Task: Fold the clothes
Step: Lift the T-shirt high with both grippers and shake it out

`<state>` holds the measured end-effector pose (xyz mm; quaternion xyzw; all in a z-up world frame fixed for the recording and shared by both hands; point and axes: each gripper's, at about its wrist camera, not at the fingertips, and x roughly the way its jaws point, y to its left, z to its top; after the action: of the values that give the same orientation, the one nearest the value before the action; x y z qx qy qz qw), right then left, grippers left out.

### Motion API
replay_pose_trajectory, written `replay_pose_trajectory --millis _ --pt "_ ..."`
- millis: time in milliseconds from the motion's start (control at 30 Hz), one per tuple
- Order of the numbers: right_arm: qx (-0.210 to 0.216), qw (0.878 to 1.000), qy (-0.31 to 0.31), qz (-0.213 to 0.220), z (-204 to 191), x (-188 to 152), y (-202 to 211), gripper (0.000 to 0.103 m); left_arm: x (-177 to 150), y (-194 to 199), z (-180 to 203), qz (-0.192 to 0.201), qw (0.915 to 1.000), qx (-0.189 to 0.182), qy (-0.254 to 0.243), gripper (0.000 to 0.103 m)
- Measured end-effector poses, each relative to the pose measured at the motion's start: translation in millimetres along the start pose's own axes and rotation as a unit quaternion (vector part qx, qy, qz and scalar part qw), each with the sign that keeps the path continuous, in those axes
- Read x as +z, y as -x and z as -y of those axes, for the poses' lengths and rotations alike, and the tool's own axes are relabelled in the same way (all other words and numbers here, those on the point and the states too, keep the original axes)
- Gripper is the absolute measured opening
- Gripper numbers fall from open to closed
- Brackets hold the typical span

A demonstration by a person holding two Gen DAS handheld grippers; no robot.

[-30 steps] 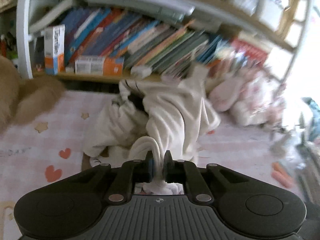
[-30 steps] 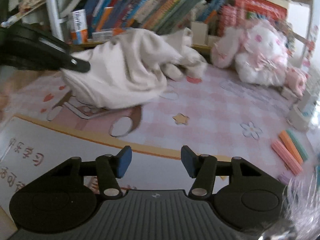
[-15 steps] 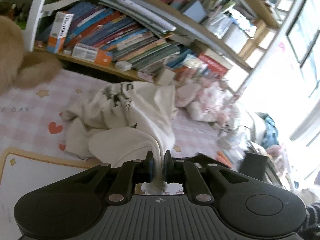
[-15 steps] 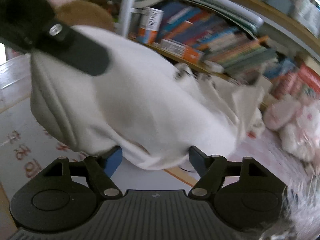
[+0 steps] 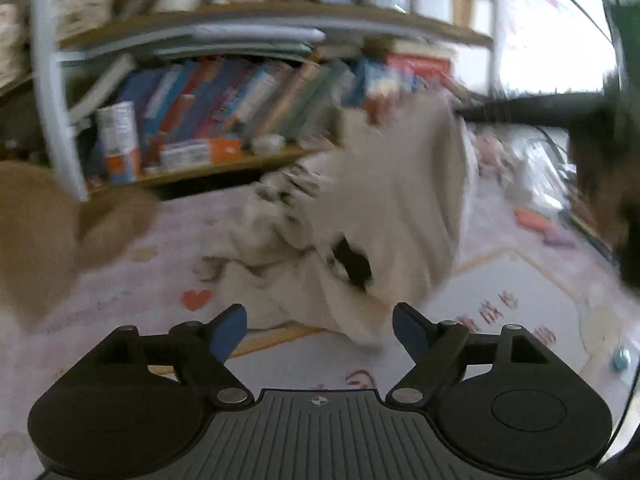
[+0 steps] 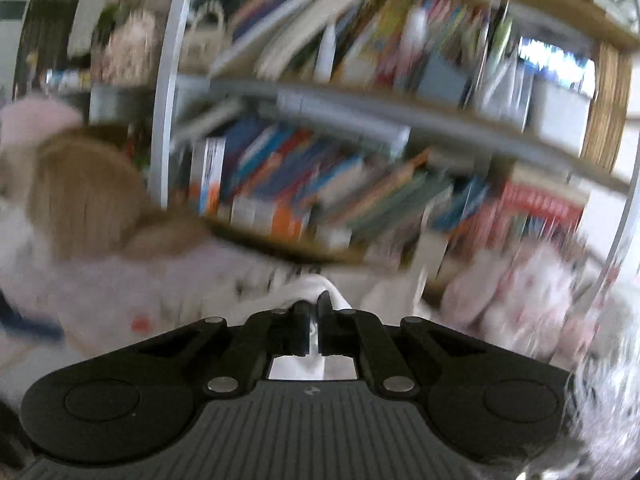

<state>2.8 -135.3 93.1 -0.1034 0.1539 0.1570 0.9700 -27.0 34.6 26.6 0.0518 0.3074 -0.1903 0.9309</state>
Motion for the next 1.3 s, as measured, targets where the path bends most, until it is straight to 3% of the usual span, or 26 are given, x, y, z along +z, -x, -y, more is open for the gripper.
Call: replay_pose_trajectory --millis 133,300,333,367,433,467,633,667,700,767,900,967,1033,1133,1233,1300 --pt "-0.002 0.999 -0.032 0.016 5 24 10 0.003 11 -35 28 0.008 0.9988 0.009 -0.048 0.086" --pt "-0.026 0.999 -0.034 0.011 15 25 20 0.003 16 -71 51 0.049 0.9857 0.091 -0.133 0.085" --pt "-0.033 0.999 -0.035 0.004 20 22 21 0.003 16 -75 45 0.051 0.9864 0.092 -0.126 0.069" --pt "-0.04 0.998 -0.037 -0.004 24 18 22 0.003 16 -76 35 0.046 0.99 0.082 -0.105 0.033" --pt "-0.05 0.998 -0.041 -0.024 34 8 21 0.003 20 -72 3 0.026 0.9981 0.049 -0.027 0.009" --pt "-0.048 0.997 -0.039 -0.034 37 1 20 0.003 21 -65 -11 0.03 0.9987 0.042 0.006 0.004" --pt "-0.004 0.996 0.001 -0.094 28 -35 12 0.007 45 -11 -59 0.095 0.9901 0.032 0.098 0.002" --pt "0.012 0.994 0.018 -0.107 21 -43 9 0.021 51 -1 -65 0.108 0.9878 0.033 0.108 0.002" --pt "0.021 0.992 0.037 -0.119 12 -50 5 0.049 56 6 -66 0.117 0.9864 0.035 0.111 0.002" --pt "0.038 0.986 0.089 -0.137 -11 -66 -4 0.073 66 18 -63 0.132 0.9844 0.037 0.111 0.002" --pt "0.064 0.967 0.203 -0.137 -61 -94 -17 0.082 78 32 -55 0.147 0.9832 0.035 0.103 0.002" --pt "0.038 0.958 0.262 -0.115 -80 -104 -22 0.084 81 35 -53 0.149 0.9831 0.041 0.099 0.002" --pt "-0.023 0.949 0.3 -0.093 -90 -111 -29 0.085 82 38 -53 0.149 0.9828 0.051 0.097 0.002" --pt "-0.072 0.953 0.286 -0.063 -87 -110 -35 0.089 78 46 -59 0.147 0.9818 0.058 0.106 0.002" --pt "-0.072 0.956 0.281 -0.039 -84 -105 -37 0.089 73 53 -67 0.146 0.9805 0.063 0.116 0.002" --pt "-0.064 0.956 0.284 -0.027 -80 -101 -38 0.082 69 59 -73 0.145 0.9794 0.067 0.123 0.002"
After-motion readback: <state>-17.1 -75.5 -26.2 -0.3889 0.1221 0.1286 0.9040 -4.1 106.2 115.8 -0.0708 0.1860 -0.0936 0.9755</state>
